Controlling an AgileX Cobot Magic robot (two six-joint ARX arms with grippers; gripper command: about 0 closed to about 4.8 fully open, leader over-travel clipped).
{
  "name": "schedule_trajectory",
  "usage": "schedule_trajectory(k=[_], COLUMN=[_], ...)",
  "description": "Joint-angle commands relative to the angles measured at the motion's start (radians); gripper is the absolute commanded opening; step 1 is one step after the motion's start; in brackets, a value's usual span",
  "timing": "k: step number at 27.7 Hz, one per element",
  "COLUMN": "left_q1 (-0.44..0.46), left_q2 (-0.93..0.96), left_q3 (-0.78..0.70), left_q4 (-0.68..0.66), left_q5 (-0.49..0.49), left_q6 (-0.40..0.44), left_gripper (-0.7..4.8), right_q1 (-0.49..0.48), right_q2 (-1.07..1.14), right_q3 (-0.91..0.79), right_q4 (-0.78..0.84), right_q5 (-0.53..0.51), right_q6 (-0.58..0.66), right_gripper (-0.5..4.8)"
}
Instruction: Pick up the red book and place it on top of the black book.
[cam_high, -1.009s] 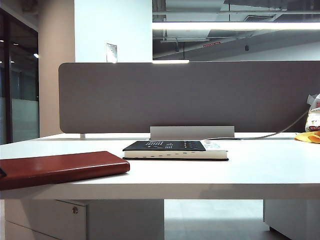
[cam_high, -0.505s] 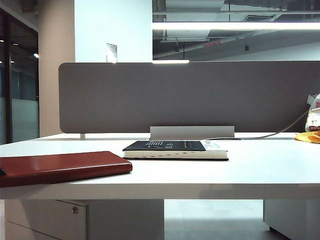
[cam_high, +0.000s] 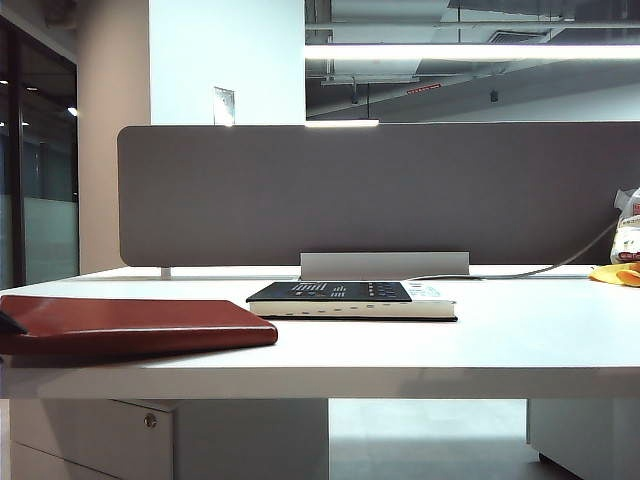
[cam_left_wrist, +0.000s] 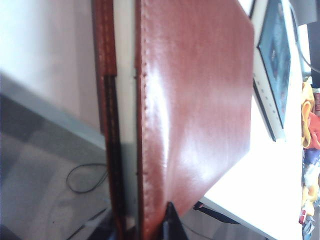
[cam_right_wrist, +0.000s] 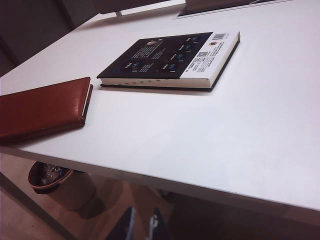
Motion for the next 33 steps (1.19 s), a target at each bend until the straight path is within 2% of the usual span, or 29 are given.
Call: schedule_trajectory(k=[1,3,10,16,28,33], left_q1=[-0.002,-0.002,-0.002,-0.002,-0.002,-0.002], left_q2=[0.002,0.002,0.002,0.002,0.002,0.002], left_q3=[0.0,0.0,0.0,0.0,0.0,0.0], left_q4=[0.002,0.006,0.033,0.111,0.235,0.328], left_q5=[0.006,0.009,0.048,0.129,0.189,0.192], left_q6=[0.024,0.024,0.034,0.038,-0.008,-0.077], left_gripper=[0.46,0.2,0.15,-0.06,-0.06,-0.06], right_q1=[0.0,0.0,0.0,0.0,0.0,0.0], right_q2=[0.0,0.0,0.0,0.0,0.0,0.0], right_q3=[0.004,0.004,0.005,0.005,0.005,0.005], right_q4=[0.008,0.008,0.008,0.008,0.004,0.004], right_q5=[-0.006,-0.01,-0.01,-0.01,-0.01,-0.01], right_q6=[0.002,0.002,0.002,0.002,0.002,0.002], right_gripper=[0.49,0.49,0.49,0.49,0.49,0.49])
